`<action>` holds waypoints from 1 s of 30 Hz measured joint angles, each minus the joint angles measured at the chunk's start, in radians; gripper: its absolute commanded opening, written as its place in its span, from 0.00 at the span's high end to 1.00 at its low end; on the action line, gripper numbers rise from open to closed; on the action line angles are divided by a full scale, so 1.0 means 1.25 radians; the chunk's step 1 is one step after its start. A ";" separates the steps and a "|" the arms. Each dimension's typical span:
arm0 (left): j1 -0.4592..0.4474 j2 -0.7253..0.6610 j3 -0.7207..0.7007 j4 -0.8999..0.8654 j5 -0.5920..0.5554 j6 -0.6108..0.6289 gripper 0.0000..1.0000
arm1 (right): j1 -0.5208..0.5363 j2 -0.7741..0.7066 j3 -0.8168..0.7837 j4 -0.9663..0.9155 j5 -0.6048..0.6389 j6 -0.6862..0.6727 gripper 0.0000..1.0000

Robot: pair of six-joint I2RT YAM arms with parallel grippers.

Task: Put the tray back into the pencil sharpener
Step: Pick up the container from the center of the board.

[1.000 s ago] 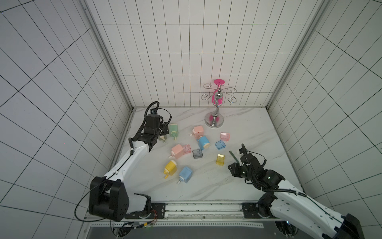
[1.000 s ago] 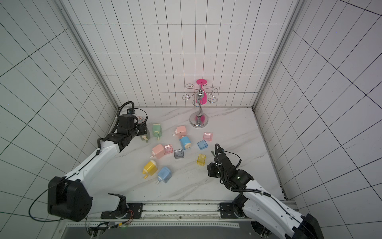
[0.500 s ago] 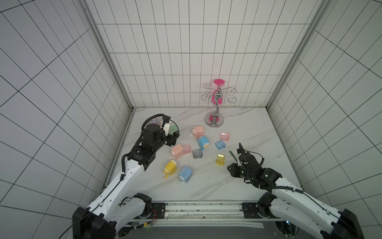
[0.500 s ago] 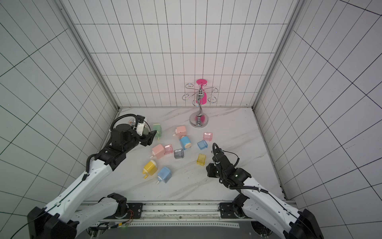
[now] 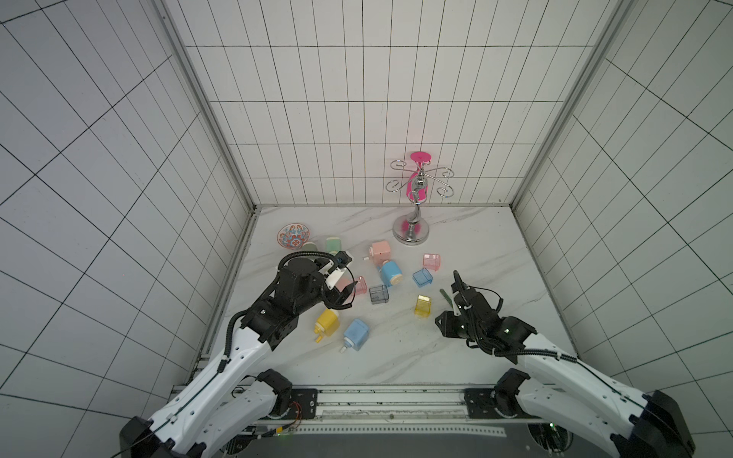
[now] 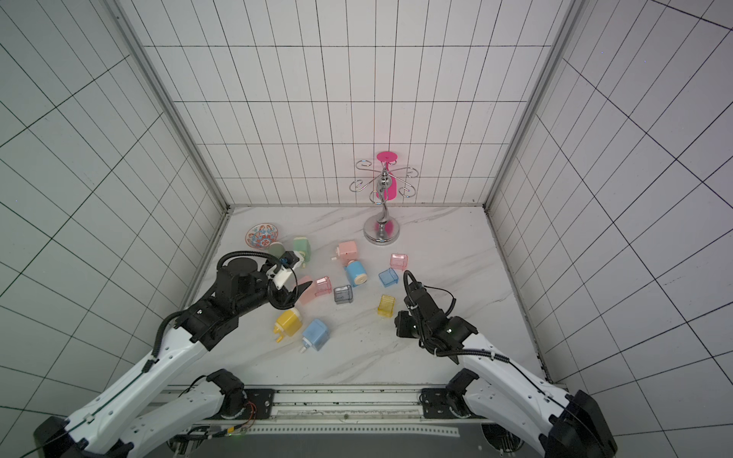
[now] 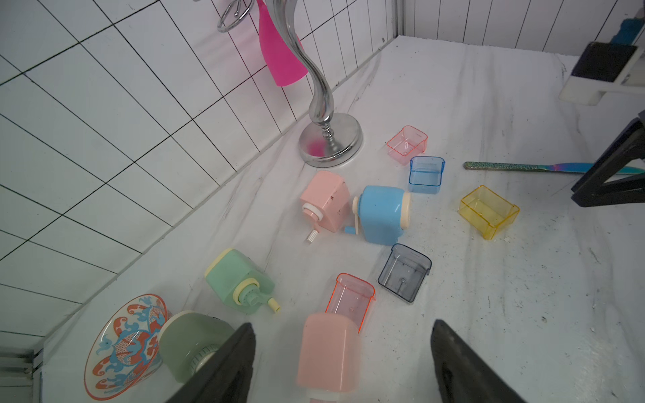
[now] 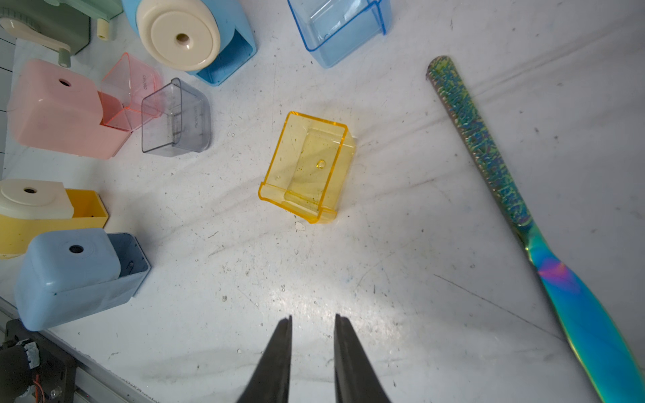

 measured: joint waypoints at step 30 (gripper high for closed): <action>-0.049 0.090 0.013 -0.006 -0.016 -0.099 0.21 | 0.098 0.293 0.184 0.070 -0.004 -0.038 0.73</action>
